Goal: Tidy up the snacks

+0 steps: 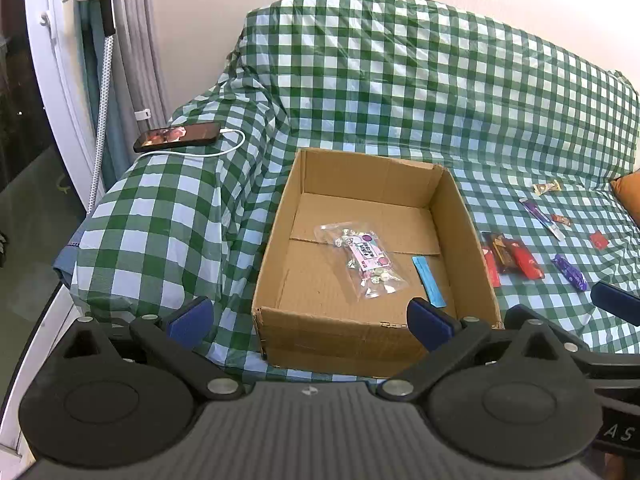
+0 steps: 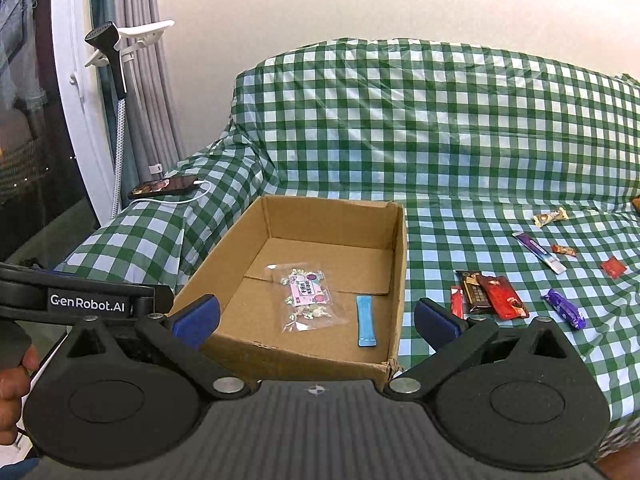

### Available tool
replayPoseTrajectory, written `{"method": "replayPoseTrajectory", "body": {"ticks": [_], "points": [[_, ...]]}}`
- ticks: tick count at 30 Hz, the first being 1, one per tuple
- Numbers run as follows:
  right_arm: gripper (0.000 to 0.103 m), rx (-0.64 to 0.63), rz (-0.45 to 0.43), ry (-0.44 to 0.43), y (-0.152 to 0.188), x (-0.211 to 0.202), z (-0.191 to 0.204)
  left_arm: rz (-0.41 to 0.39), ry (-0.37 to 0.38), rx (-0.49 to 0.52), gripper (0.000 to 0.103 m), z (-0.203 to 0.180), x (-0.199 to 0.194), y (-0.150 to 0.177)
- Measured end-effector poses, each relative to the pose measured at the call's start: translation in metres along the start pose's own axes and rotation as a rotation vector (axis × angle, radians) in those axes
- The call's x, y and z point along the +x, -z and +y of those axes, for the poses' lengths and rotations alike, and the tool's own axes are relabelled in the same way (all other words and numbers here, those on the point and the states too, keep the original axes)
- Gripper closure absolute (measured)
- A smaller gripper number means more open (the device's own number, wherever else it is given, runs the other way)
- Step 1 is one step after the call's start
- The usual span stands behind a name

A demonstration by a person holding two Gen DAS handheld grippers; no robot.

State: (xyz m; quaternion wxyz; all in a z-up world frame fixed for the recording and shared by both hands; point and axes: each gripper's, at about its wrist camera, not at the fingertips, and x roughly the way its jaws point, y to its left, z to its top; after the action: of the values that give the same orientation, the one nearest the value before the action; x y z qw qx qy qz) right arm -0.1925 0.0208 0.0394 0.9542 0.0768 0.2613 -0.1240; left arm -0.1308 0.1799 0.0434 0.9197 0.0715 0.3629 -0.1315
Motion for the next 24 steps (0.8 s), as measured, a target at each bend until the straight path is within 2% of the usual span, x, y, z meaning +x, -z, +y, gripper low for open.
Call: {"method": "replayPoseTrajectory", "body": {"ticks": [15,24], "points": [[0.000,0.019,0.011,-0.015,0.004,0.001,-0.003,0.011,-0.012,0.020,0.000,-0.001,0.004,-0.001],[0.000,0.085,0.002,-0.004,0.013,0.006,-0.025,0.028,-0.024,0.041,0.000,-0.011,0.013,-0.009]]}}
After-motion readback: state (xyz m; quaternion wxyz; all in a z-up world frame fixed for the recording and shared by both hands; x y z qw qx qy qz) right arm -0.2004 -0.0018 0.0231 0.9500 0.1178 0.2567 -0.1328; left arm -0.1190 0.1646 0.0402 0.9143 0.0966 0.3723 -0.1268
